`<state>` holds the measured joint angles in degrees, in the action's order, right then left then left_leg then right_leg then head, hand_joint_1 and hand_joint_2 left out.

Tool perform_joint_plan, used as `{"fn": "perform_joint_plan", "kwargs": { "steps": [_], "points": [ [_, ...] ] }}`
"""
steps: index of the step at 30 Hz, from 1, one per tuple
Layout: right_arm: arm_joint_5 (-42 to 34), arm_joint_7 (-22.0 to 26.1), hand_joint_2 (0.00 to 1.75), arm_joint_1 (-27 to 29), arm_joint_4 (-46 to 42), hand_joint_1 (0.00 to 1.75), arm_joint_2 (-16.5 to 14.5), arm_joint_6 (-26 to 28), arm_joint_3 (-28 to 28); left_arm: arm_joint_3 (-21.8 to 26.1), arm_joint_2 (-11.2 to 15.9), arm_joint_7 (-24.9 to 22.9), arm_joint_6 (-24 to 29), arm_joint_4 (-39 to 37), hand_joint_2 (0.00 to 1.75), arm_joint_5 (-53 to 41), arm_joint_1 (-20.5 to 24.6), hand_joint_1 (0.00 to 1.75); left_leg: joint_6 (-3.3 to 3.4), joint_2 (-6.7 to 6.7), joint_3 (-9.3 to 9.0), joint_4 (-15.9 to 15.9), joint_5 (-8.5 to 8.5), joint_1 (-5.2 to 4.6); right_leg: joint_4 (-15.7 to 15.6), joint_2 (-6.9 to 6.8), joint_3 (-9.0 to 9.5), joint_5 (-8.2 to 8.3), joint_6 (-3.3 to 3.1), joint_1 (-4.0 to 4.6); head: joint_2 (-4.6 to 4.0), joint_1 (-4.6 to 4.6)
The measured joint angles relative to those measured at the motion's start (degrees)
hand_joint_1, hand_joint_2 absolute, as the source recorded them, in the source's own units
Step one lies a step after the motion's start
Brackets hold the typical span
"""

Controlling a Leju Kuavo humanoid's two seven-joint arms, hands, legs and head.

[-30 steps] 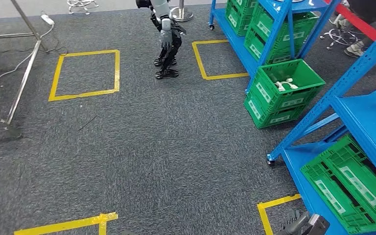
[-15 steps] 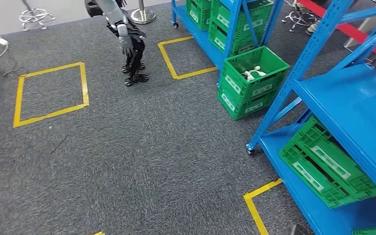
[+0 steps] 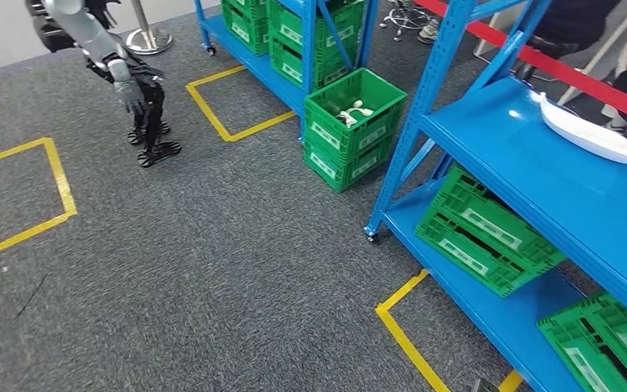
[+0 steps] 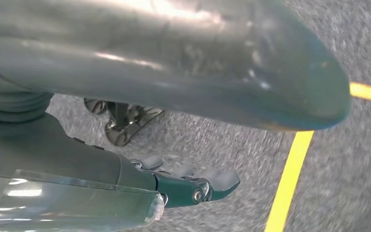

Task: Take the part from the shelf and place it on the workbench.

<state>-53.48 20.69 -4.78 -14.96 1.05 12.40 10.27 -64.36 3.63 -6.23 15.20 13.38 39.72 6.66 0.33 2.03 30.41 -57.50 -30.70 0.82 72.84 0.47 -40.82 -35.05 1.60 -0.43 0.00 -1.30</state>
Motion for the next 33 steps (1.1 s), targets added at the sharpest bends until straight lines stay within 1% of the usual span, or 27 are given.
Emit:
{"fn": "perform_joint_plan", "kwargs": {
  "steps": [1,2,4,5,7,9,11,13,14,15,16,17,18,20,21,22,23,24,25,26,27,28,29,30,31,32,33],
  "points": [
    [-0.15,0.03,0.0,0.21,0.08,0.0,-0.1,-0.08,0.05,-0.01,0.14,0.48,0.05,0.01,0.0,-0.29,0.05,0.0,-0.05,0.87,-0.19,-0.01,-0.23,-0.02,0.56,-0.25,-0.29,0.5,0.08,-0.07,0.0,-0.1],
    [-0.24,0.06,0.0,0.46,0.18,0.0,-0.17,-0.17,0.11,-0.01,0.26,1.03,0.16,0.02,0.0,-0.5,0.12,0.0,-0.14,1.59,-0.46,-0.01,-0.47,-0.03,-1.03,-0.54,0.55,2.01,0.05,-0.11,0.0,-0.3],
    [0.07,0.19,0.0,0.74,0.37,0.0,-0.27,-0.43,0.25,-0.01,0.37,2.17,0.49,0.05,0.0,-0.53,0.31,0.0,-0.46,2.76,-1.11,0.01,-0.98,-0.05,-8.19,-2.22,4.28,5.84,-0.36,0.13,0.0,-0.78],
    [0.62,0.25,0.0,0.66,0.44,0.0,-0.31,-0.43,0.4,0.0,0.39,2.77,0.7,0.07,0.0,-0.28,0.39,0.0,-0.71,3.25,-1.33,-0.01,-1.22,-0.14,-11.46,-3.24,5.96,6.88,-0.67,0.41,0.0,-0.98],
    [2.48,-0.12,0.0,0.08,0.51,0.0,-0.46,0.3,1.1,0.04,0.35,4.14,1.01,0.15,0.0,0.74,0.48,0.0,-1.27,4.23,-1.53,0.01,-1.54,-0.31,-14.19,-4.32,7.29,6.84,-1.31,0.98,0.0,-1.02],
    [5.1,-1.62,0.0,-0.71,0.54,0.0,-0.59,1.87,2.4,0.17,0.17,5.42,0.95,0.36,0.0,1.87,0.6,0.0,-1.89,4.87,-1.97,0.19,-1.87,-0.3,-14.77,-3.39,7.51,6.76,-1.99,0.99,0.0,-0.99],
    [8.05,-3.57,0.0,-1.77,0.53,0.0,-0.77,3.31,4.07,0.27,-0.08,6.04,0.6,0.56,0.0,2.41,0.74,0.0,-2.36,1.69,-1.8,-1.29,-3.13,-0.09,-15.54,-2.33,8.13,6.97,-2.64,0.68,0.0,-0.77],
    [9.97,-4.89,0.0,-3.19,0.51,0.0,-0.98,4.03,5.87,0.28,-0.28,6.12,0.39,0.61,0.0,2.58,0.64,0.0,-2.55,-2.2,1.33,-7.52,-6.0,0.08,-15.91,-1.07,8.52,7.05,-3.16,0.53,0.0,-0.2],
    [10.33,-5.22,0.0,-3.77,0.5,0.0,-1.05,4.17,6.69,0.28,-0.38,6.11,0.38,0.61,0.0,2.63,0.48,0.0,-2.58,-2.66,3.73,-11.53,-7.39,0.08,-15.89,-0.31,8.57,7.01,-3.35,0.57,0.0,0.07],
    [10.51,-5.4,0.0,-4.14,0.5,0.0,-1.13,4.23,7.43,0.28,-0.44,6.09,0.37,0.6,0.0,2.69,0.33,0.0,-2.61,-2.64,5.83,-14.64,-8.05,0.08,-15.87,0.49,8.65,6.93,-3.43,0.62,0.0,0.34],
    [10.6,-5.48,0.0,-4.26,0.5,0.0,-1.19,4.25,8.06,0.28,-0.49,6.08,0.36,0.59,0.0,2.73,0.21,0.0,-2.62,-2.52,7.14,-15.9,-7.56,0.08,-15.83,1.24,8.8,6.82,-3.44,0.67,0.0,0.54],
    [10.66,-5.51,0.0,-4.25,0.51,0.0,-1.21,4.26,8.66,0.28,-0.53,6.08,0.31,0.6,0.0,2.77,0.15,0.0,-2.58,-2.51,7.41,-15.07,-5.93,0.1,-15.76,1.97,8.99,6.68,-3.39,0.66,0.0,0.71],
    [10.68,-5.52,0.0,-4.23,0.5,0.0,-1.22,4.21,9.24,0.29,-0.58,6.03,0.11,0.6,0.0,2.8,0.13,0.0,-2.52,-2.91,6.69,-12.33,-3.43,0.14,-15.65,2.68,9.2,6.49,-3.26,0.61,0.0,0.91],
    [10.51,-5.5,0.0,-4.32,0.37,0.0,-1.28,3.98,10.33,0.3,-0.69,5.56,-0.65,0.58,0.0,2.83,0.09,0.0,-2.29,-6.09,4.27,-5.65,0.65,0.49,-15.18,4.13,9.33,5.97,-2.77,0.48,0.0,1.37],
    [10.31,-5.48,0.0,-4.45,0.25,0.0,-1.32,3.83,10.83,0.3,-0.8,5.13,-1.13,0.56,0.0,2.83,0.06,0.0,-2.16,-7.59,3.29,-3.32,1.37,0.63,-14.92,4.88,9.13,5.78,-2.43,0.37,0.0,1.52],
    [10.02,-5.45,0.0,-4.56,0.12,0.0,-1.34,3.73,11.26,0.3,-0.97,4.71,-1.49,0.54,0.0,2.8,0.0,0.0,-1.99,-8.57,2.77,-2.15,1.28,0.68,-14.78,5.66,8.84,5.7,-2.03,0.21,0.0,1.55],
    [9.62,-5.39,0.0,-4.64,0.02,0.0,-1.35,3.7,11.63,0.3,-1.17,4.4,-1.74,0.52,0.0,2.76,-0.05,0.0,-1.8,-8.43,2.51,-1.68,0.98,0.63,-14.76,6.49,8.58,5.75,-1.59,0.05,0.0,1.54],
    [9.1,-5.27,0.0,-4.64,-0.04,0.0,-1.34,3.72,11.92,0.3,-1.48,4.32,-1.86,0.51,0.0,2.69,-0.08,0.0,-1.51,-7.5,2.28,-1.35,0.85,0.58,-14.91,7.32,8.39,5.85,-1.19,-0.14,0.0,1.49],
    [8.5,-5.11,0.0,-4.61,-0.09,0.0,-1.36,3.74,12.14,0.3,-1.78,4.45,-1.9,0.5,0.0,2.62,-0.09,0.0,-1.22,-6.55,2.03,-1.0,0.89,0.6,-14.78,7.11,8.22,5.71,-0.82,-0.16,0.0,1.38],
    [7.89,-4.9,0.0,-4.62,-0.12,0.0,-1.32,3.76,12.33,0.29,-2.08,4.77,-1.89,0.5,0.0,2.55,-0.08,0.0,-0.88,-5.46,1.71,-0.66,0.9,0.63,-13.89,6.02,7.73,5.12,-0.48,-0.11,0.0,1.09],
    [7.32,-4.66,0.0,-4.73,-0.14,0.0,-1.26,3.75,12.47,0.3,-2.34,5.19,-1.83,0.5,0.0,2.5,-0.1,0.0,-0.59,-4.24,1.37,-0.36,0.85,0.65,-11.81,4.35,6.68,3.93,-0.19,-0.02,0.0,0.68],
    [6.81,-4.42,0.0,-4.88,-0.2,0.0,-1.19,3.74,12.58,0.3,-2.47,5.61,-1.76,0.48,0.0,2.47,-0.16,0.0,-0.36,-3.0,1.05,-0.23,0.69,0.51,-8.64,2.27,5.09,2.35,0.07,0.01,0.0,0.22],
    [6.37,-4.15,0.0,-5.05,-0.26,0.0,-1.07,3.72,12.65,0.3,-2.56,5.93,-1.7,0.48,0.0,2.46,-0.24,0.0,-0.18,-1.75,0.82,-0.19,0.45,0.36,-4.87,0.95,3.12,0.76,0.32,-0.03,0.0,-0.16],
    [5.87,-3.86,0.0,-5.11,-0.32,0.0,-0.96,3.66,12.68,0.3,-2.57,6.13,-1.66,0.46,0.0,2.41,-0.28,0.0,-0.1,-0.58,0.6,-0.19,0.19,0.26,-1.6,0.22,1.37,-0.26,0.51,-0.08,0.0,-0.37],
    [5.36,-3.55,0.0,-5.06,-0.38,0.0,-0.86,3.55,12.7,0.3,-2.58,6.19,-1.64,0.46,0.0,2.29,-0.25,0.0,-0.11,0.43,0.37,-0.2,-0.07,0.21,0.07,-0.15,0.39,-0.25,0.62,-0.11,0.0,-0.53],
    [4.85,-3.25,0.0,-4.98,-0.42,0.0,-0.72,3.39,12.72,0.29,-2.62,6.14,-1.64,0.46,0.0,2.13,-0.14,0.0,-0.16,1.25,0.11,-0.2,-0.32,0.18,-0.32,-0.4,0.45,0.84,0.62,-0.11,0.0,-0.68],
    [4.41,-2.95,0.0,-4.92,-0.44,0.0,-0.55,3.24,12.73,0.28,-2.7,6.06,-1.65,0.46,0.0,1.91,0.03,0.0,-0.24,1.91,-0.21,-0.2,-0.57,0.16,-2.79,-0.73,1.58,2.83,0.49,-0.08,0.0,-0.83]
  ]
}}
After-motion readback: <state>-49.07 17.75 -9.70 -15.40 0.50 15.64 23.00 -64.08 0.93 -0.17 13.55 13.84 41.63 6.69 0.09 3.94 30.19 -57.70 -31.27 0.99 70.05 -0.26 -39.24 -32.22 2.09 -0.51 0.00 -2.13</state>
